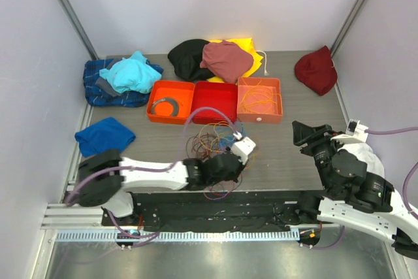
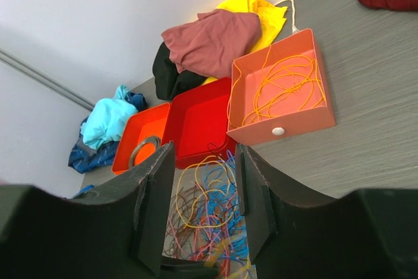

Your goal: Untangle the cables

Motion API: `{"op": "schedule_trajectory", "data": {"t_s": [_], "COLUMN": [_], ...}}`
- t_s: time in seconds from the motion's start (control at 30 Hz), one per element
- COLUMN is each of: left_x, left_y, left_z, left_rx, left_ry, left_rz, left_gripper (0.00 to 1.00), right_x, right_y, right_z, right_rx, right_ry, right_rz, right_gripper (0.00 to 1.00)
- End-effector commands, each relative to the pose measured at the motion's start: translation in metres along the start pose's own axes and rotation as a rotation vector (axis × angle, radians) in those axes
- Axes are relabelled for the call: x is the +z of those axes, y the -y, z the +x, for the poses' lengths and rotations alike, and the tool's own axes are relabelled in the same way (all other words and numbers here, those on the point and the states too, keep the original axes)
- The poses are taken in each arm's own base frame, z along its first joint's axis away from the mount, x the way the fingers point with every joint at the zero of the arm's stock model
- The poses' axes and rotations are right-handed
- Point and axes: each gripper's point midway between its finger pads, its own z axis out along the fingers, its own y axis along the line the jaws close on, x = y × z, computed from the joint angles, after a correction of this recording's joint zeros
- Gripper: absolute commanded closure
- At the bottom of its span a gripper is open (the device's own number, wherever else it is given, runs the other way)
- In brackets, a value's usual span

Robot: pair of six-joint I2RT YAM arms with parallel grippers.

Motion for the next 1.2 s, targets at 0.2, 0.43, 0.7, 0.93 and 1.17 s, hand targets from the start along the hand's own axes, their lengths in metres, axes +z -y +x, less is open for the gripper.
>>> {"op": "schedule_trajectory", "data": {"t_s": [0.2, 0.43, 0.7, 0.93, 1.17], "left_x": [-0.205, -0.280, -0.306, -0.304, -0.280], "left_y": [-0.096, -0.113, -0.108, -0.111, -0.112], "left_z": [-0.155, -0.230, -0.300, -0.304, -0.285], "left_rx": [-0.200, -0.170, -0.099, -0.082, -0.072], "left_ry": [0.429, 0.513, 0.583, 0.580, 0.530], "left_rz": [-0.310, -0.379, -0.423, -0.461, -0.470], "left_gripper": [1.00, 1.00, 1.00, 1.00, 1.00], "right_x": [0.018, 0.036, 0.048, 0.045, 0.041], "right_y": [-0.011, -0.048, -0.099, -0.116, -0.113], "right_z": [0.053, 0.097, 0.142, 0.165, 0.128], "right_rx": [-0.157, -0.243, -0.337, -0.360, -0.239], "right_ry": [-0.092, -0.167, -0.274, -0.349, -0.243], "right_rz": [0.028, -0.061, -0.209, -0.297, -0.286], "right_gripper": [0.52, 0.52, 0.48, 0.46, 0.47]}}
